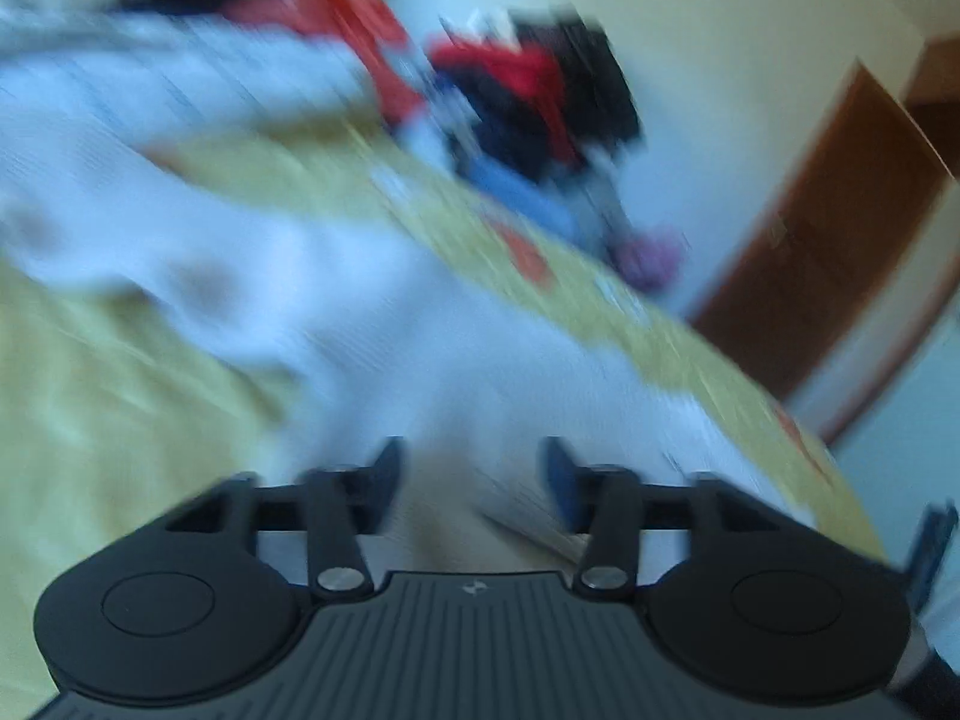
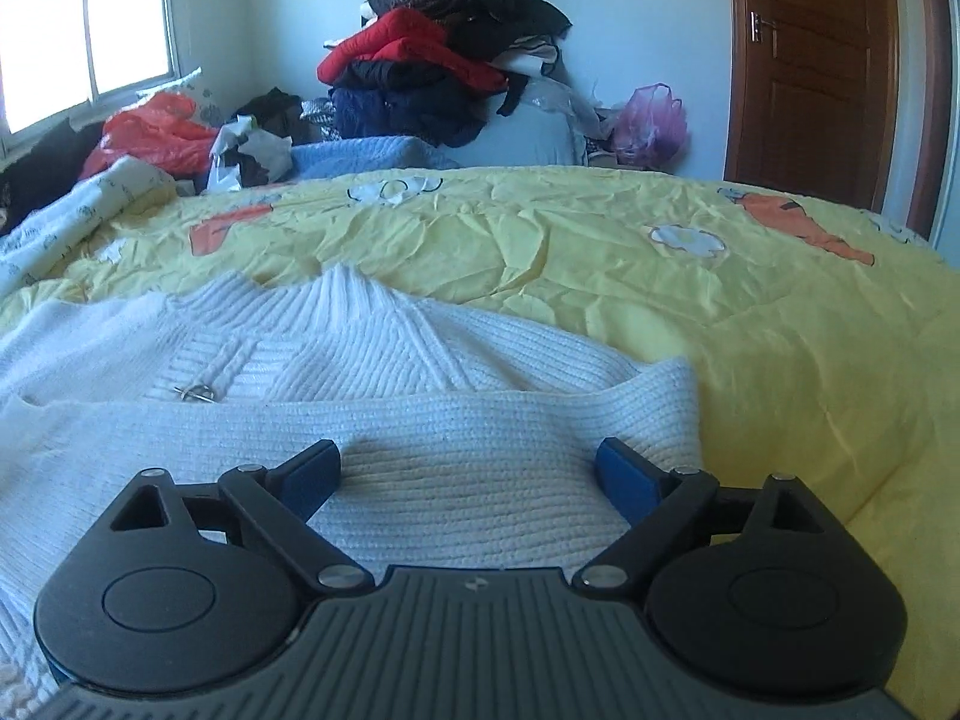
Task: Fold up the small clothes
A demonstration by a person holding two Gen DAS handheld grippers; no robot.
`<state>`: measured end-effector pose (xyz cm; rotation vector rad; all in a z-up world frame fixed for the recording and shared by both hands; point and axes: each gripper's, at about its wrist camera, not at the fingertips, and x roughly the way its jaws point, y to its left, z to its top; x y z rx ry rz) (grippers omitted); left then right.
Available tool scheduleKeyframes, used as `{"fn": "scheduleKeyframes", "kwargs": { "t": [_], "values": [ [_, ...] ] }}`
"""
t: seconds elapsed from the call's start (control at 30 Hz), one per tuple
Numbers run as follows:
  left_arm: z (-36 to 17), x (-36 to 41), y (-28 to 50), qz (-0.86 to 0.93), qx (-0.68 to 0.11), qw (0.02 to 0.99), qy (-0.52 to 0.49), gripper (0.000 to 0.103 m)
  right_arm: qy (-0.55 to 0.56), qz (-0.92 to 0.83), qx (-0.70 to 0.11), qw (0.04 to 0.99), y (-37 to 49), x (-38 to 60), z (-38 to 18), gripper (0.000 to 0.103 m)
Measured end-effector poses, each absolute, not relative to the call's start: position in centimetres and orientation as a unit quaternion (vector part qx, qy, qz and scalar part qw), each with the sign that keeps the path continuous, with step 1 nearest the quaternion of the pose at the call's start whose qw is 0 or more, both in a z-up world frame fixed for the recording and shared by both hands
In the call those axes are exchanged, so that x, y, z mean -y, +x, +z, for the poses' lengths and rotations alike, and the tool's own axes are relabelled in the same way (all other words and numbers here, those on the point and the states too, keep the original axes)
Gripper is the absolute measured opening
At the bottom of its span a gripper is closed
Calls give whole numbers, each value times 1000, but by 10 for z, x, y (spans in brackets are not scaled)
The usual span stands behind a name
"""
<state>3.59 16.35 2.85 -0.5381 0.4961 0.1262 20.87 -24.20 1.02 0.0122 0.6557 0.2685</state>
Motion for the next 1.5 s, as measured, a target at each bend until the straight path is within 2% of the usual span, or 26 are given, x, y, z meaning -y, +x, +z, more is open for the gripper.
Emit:
{"fn": "scheduleKeyframes", "kwargs": {
  "t": [0.03,0.07,0.17,0.3,0.47,0.5,0.57,0.6,0.67,0.77,0.83,0.97,1.1,1.2,1.37,1.5],
  "values": [
    [34,-178,22,94,-216,936,-261,86,8,132,-321,938,209,242,10,94],
    [38,-194,10,129,-190,938,-262,89,9,133,-320,938,209,242,10,94],
    [38,-257,-12,205,-159,915,-308,88,8,134,-320,938,209,241,11,95],
    [17,-343,-25,248,-140,846,-450,88,7,133,-319,938,209,241,11,95],
    [-5,-391,-17,243,-125,798,-537,85,2,128,-318,940,209,239,10,95],
    [-7,-395,-11,239,-124,795,-544,82,1,127,-317,940,209,239,10,95],
    [-13,-401,0,232,-131,791,-551,58,0,126,-317,940,208,238,10,95],
    [-16,-404,6,240,-141,787,-550,53,0,125,-316,940,208,238,10,95],
    [-20,-411,13,261,-153,784,-542,26,0,125,-316,940,208,237,10,95],
    [-21,-420,18,279,-157,788,-525,16,2,124,-316,941,208,237,10,95],
    [-14,-418,22,295,-171,793,-505,12,3,124,-315,941,208,237,10,95],
    [26,-378,32,319,-174,852,-377,9,7,126,-314,941,208,240,10,95],
    [79,-294,56,270,-141,925,-225,9,10,125,-313,941,208,240,10,95],
    [97,-217,81,182,-136,961,-156,9,18,127,-312,941,208,242,10,95],
    [69,-80,114,24,-202,977,-58,9,32,131,-310,941,207,246,10,95],
    [24,-1,127,-65,-306,949,36,11,46,135,-309,940,207,250,10,95]
  ]
}}
